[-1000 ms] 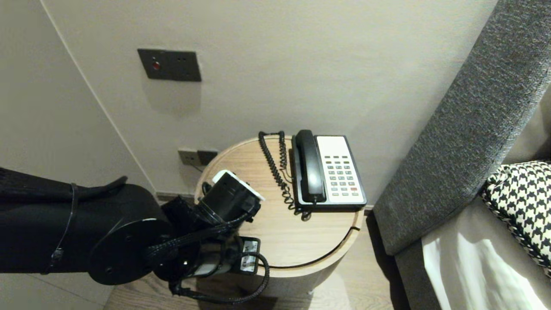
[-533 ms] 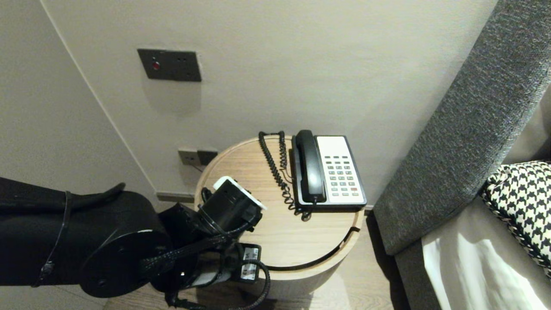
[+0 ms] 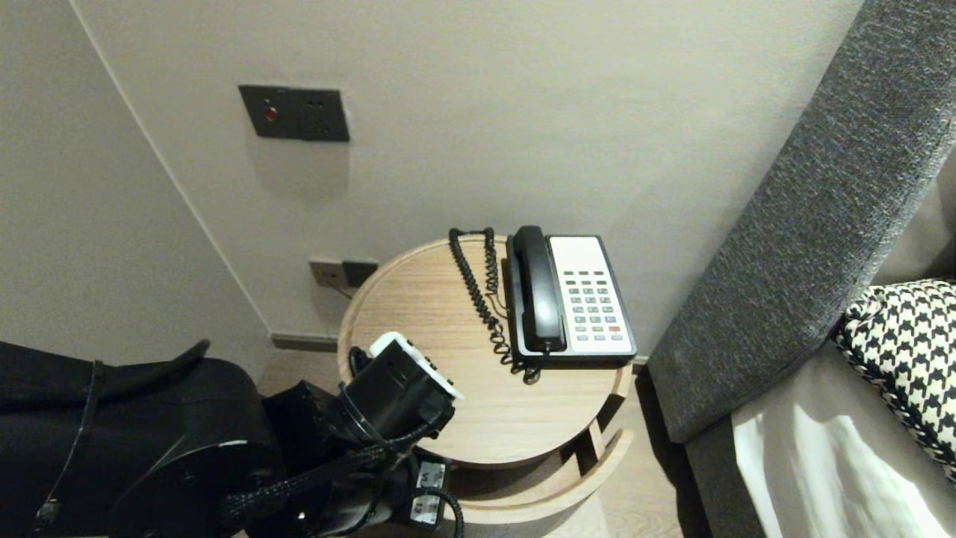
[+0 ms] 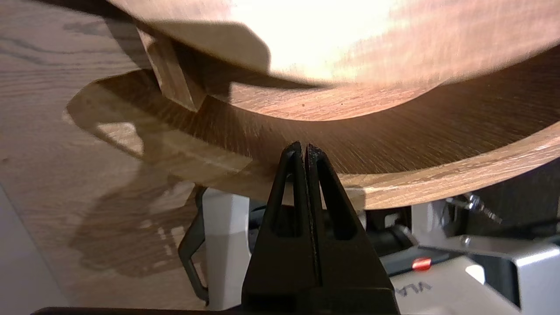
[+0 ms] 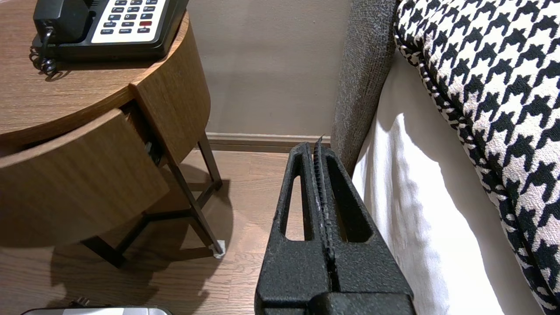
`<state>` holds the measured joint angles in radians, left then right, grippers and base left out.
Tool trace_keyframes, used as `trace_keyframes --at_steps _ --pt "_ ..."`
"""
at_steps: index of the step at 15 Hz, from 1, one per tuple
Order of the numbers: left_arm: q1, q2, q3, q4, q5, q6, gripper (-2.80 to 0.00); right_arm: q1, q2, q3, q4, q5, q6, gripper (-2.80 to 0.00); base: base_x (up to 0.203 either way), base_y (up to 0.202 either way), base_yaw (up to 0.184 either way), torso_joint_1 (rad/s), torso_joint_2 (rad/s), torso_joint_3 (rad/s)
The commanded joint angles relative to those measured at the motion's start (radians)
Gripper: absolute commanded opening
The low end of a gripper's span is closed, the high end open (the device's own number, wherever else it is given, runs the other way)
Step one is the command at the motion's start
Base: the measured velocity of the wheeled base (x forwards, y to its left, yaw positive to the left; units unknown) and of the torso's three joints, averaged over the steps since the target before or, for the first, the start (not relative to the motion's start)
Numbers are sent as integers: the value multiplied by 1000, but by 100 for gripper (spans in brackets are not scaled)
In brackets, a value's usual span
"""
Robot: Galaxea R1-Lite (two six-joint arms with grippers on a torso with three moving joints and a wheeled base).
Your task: Open the nightstand drawer
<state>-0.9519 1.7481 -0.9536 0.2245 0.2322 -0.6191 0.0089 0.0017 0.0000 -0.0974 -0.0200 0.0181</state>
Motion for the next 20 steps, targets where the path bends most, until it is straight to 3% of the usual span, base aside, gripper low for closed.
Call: trace_keyframes --at_steps 1,13,20 --pt "-31 -10 37 2 0 -4 -280 0 1 40 -1 0 0 -280 0 0 0 0 0 0" --pt "-137 -91 217 -2 -11 -8 -280 0 1 40 -1 0 0 -280 0 0 0 0 0 0" --pt "-199 -102 246 -2 -51 -50 -280 0 1 40 -1 0 0 -280 0 0 0 0 0 0"
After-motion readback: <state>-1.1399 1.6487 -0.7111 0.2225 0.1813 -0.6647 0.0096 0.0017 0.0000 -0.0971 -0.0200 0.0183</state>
